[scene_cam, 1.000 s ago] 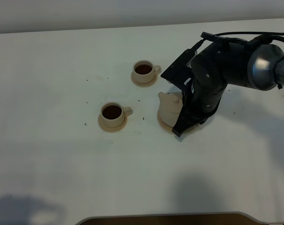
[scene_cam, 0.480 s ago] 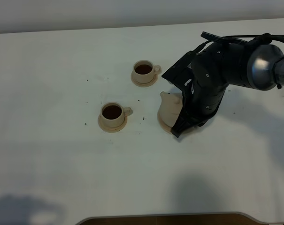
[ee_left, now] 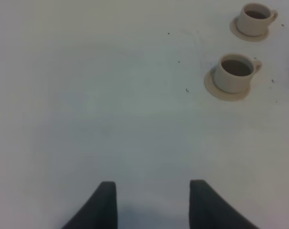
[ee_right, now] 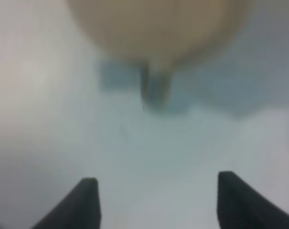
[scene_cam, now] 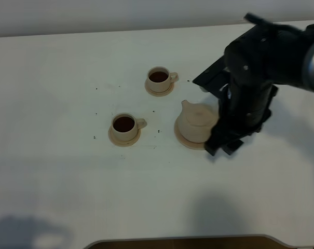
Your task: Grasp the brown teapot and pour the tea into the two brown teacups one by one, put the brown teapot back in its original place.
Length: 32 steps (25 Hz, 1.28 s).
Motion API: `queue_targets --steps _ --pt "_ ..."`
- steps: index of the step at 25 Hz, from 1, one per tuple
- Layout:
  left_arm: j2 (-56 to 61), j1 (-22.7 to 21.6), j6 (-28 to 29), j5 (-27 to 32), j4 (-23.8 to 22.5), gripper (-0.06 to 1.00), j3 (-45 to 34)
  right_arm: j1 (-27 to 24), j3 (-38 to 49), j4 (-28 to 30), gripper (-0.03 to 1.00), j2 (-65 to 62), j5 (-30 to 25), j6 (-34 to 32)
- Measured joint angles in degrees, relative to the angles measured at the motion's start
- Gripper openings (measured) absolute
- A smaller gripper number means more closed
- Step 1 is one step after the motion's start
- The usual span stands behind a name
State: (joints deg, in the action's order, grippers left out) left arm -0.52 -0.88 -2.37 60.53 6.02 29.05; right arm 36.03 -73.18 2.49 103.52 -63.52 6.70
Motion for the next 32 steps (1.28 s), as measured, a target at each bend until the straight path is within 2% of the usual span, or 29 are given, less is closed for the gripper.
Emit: queue_targets --steps 1,3,12,17,22,26,32 --pt "0.0 0.0 0.0 0.0 0.0 0.36 0.0 0.0 0.1 -0.2 0.55 -1.6 -2.8 0.1" --pt "0.0 0.0 0.0 0.0 0.0 0.36 0.0 0.2 1.6 -1.1 0.55 -5.4 -4.8 0.6" --pt "0.0 0.0 0.0 0.0 0.0 0.36 0.0 0.2 20.7 -5.4 0.45 -32.0 -6.1 3.0" --pt "0.0 0.0 0.0 0.0 0.0 0.36 0.0 0.2 32.4 -6.3 0.39 -48.5 -5.8 3.5" --pt "0.0 0.0 0.0 0.0 0.0 0.36 0.0 0.2 42.0 -7.9 0.37 -63.4 -1.7 5.4" --pt "0.0 0.0 0.0 0.0 0.0 0.36 0.0 0.2 44.0 -9.6 0.36 -70.6 0.5 6.9" --pt "0.0 0.0 0.0 0.0 0.0 0.36 0.0 0.2 44.6 -9.7 0.36 -74.2 1.8 7.3"
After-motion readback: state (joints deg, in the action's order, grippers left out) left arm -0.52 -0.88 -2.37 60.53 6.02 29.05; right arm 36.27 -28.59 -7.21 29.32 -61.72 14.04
